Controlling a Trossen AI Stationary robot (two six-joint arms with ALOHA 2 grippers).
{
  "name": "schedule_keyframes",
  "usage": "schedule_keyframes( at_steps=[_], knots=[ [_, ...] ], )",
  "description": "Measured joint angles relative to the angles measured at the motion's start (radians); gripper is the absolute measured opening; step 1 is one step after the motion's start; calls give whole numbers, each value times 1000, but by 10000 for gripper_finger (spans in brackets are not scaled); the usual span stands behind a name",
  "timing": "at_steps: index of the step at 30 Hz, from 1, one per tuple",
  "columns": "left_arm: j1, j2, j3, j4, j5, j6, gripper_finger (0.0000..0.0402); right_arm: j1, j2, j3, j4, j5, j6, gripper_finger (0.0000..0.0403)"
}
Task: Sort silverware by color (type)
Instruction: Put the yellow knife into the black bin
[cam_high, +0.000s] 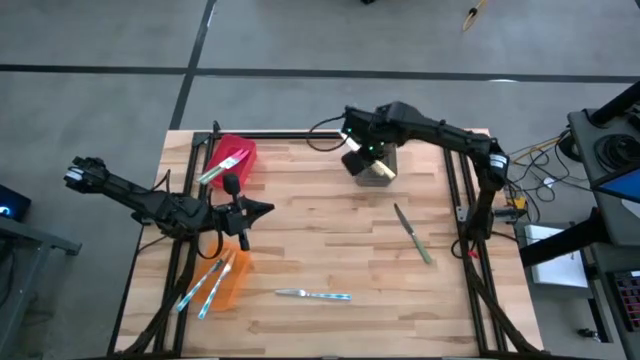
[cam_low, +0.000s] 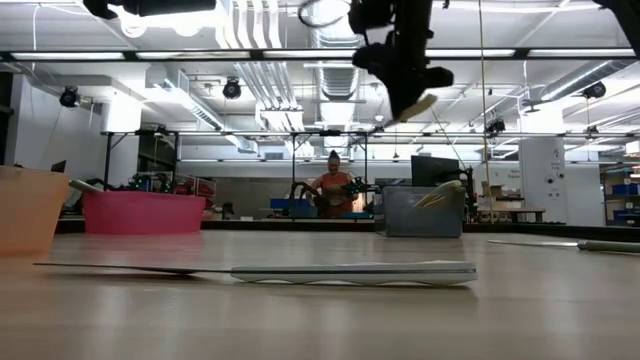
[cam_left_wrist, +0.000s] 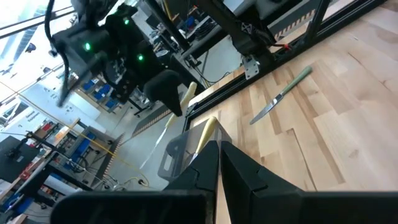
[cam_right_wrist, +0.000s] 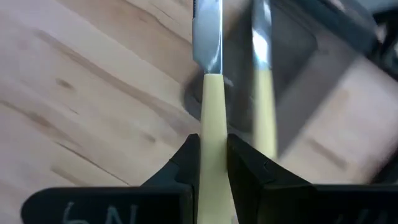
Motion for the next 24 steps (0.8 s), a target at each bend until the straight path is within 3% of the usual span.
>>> schedule_keyframes(
  at_steps=[8,24],
  knots=[
    [0,2,0,-2,0,0,0,-79,-2,-71,-159,-101,-19,44],
    [0,2,0,-2,0,0,0,-177,10,-145,-134,-132,-84,44]
  ],
)
